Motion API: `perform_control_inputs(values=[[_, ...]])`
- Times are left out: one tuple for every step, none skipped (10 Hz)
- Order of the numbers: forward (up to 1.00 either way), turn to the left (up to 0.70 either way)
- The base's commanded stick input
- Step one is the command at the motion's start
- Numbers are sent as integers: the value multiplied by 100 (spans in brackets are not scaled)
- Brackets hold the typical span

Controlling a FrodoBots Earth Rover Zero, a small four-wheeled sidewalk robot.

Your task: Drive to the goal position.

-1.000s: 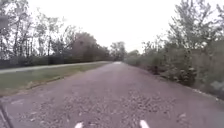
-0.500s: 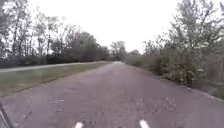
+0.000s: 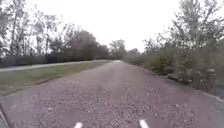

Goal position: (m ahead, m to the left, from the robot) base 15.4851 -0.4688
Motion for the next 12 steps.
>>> perform_control_inputs(values=[[70, 0], [70, 0], [70, 0], [70, 0], [70, 0], [70, 0], [70, 0], [70, 0], [70, 0], [70, 0], [70, 0], [70, 0]])
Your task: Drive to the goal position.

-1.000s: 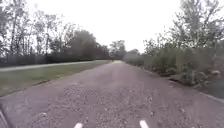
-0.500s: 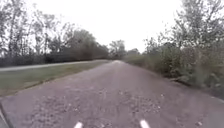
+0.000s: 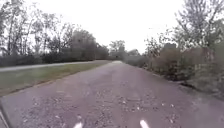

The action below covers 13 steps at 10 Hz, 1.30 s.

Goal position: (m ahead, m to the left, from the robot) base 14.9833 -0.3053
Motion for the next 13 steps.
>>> perform_control_inputs(values=[[70, 0], [70, 0], [70, 0], [70, 0], [70, 0], [70, 0], [70, 0], [70, 0], [70, 0], [70, 0], [70, 0], [70, 0], [70, 0]])
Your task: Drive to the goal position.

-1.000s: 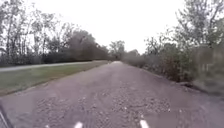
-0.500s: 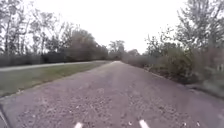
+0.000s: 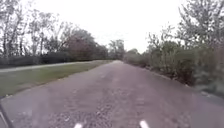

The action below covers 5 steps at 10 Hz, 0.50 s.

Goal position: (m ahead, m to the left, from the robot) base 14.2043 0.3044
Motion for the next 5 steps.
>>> perform_control_inputs(values=[[70, 0], [70, 0], [70, 0], [70, 0], [70, 0]])
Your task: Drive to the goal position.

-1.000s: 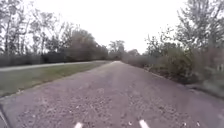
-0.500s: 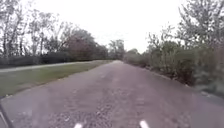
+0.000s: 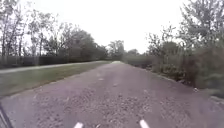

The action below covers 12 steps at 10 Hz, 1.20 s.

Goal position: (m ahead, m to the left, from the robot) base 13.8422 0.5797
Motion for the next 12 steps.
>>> perform_control_inputs(values=[[70, 0], [70, 0], [70, 0], [70, 0], [70, 0], [70, 0], [70, 0], [70, 0], [70, 0], [70, 0], [70, 0], [70, 0]])
